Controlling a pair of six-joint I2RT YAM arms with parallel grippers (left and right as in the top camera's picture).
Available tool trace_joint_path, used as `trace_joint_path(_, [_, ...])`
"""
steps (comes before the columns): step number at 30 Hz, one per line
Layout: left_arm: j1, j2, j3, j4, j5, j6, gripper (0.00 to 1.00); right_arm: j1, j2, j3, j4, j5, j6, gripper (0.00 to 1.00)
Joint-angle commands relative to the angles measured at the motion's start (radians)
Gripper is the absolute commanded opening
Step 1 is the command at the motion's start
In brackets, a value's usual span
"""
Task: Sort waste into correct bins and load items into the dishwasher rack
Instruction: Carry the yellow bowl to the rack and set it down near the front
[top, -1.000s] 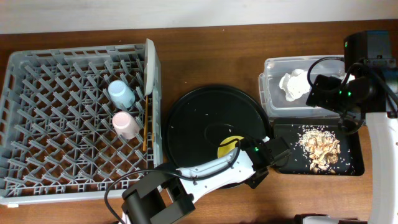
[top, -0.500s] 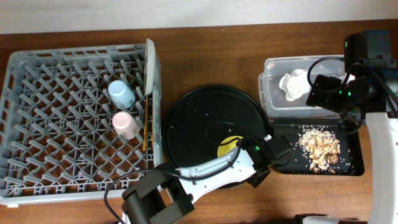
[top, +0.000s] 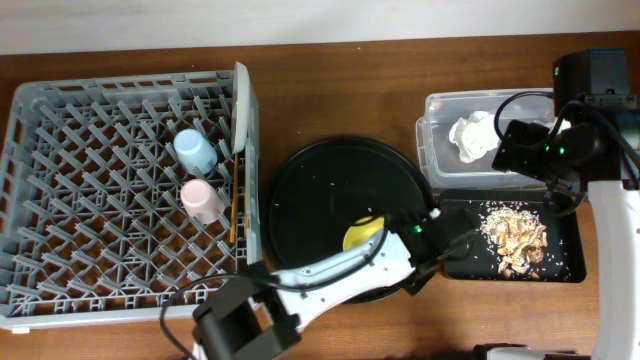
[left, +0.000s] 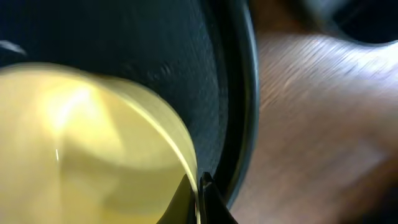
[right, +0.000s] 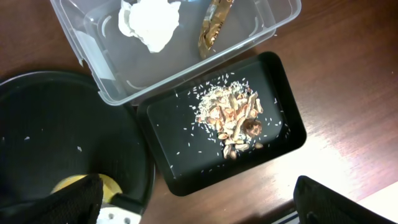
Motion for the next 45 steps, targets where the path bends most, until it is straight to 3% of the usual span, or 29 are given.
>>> trace_joint_path(1, [0.072,-0.222,0.164,-0.072,0.005,0.017,0.0,-0.002,-0.006,0.01,0.0,0.013,0.005,0.99])
trace_joint_path(3, [0.135,-0.326,0.194,-0.113,0.066,0.026,0.0,-0.002,-0.006,0.01,0.0,0.013,0.005,0.99])
trace_joint_path(6, [0.334,-0.481,0.194,-0.205,0.3,0.132,0.0,-0.002,-0.006,0.01,0.0,0.013,0.005,0.99])
trace_joint_path(11, [0.79,-0.544,0.171,-0.42,0.93,0.496,0.0,-0.002,-0.006,0.01,0.0,0.013,0.005,0.99])
trace_joint_path(12, [0.898,-0.544,0.118,-0.467,1.095,0.62,0.0,-0.002,-0.006,0.01,0.0,0.013,0.005,0.99])
trace_joint_path(18, [1.239,-0.544,-0.266,-0.512,1.418,0.924,0.0,-0.002,-0.006,0.01,0.0,0.013,0.005,0.99])
trace_joint_path(22, [1.421,-0.544,-0.499,-0.512,1.509,1.006,0.0,-0.002,-0.006,0.01,0.0,0.013,0.005,0.99])
trace_joint_path(29, [1.535,-0.544,-0.761,-0.432,1.513,1.053,0.0,-0.002,-0.006,0.01,0.0,0.013,0.005,0.99])
trace_joint_path(39, [1.755,-0.544,-0.775,-0.377,1.305,1.048,0.01,-0.002,-0.006,0.01,0.0,0.013,0.005,0.99])
trace_joint_path(40, [1.77,-0.544,-0.775,-0.367,1.289,1.048,0.05,-0.002,-0.006,0.01,0.0,0.013,0.005,0.99])
trace_joint_path(45, [1.902,-0.544,-0.747,-0.38,1.26,1.044,0.42,-0.002,-0.006,0.01,0.0,0.013,0.005,0.99])
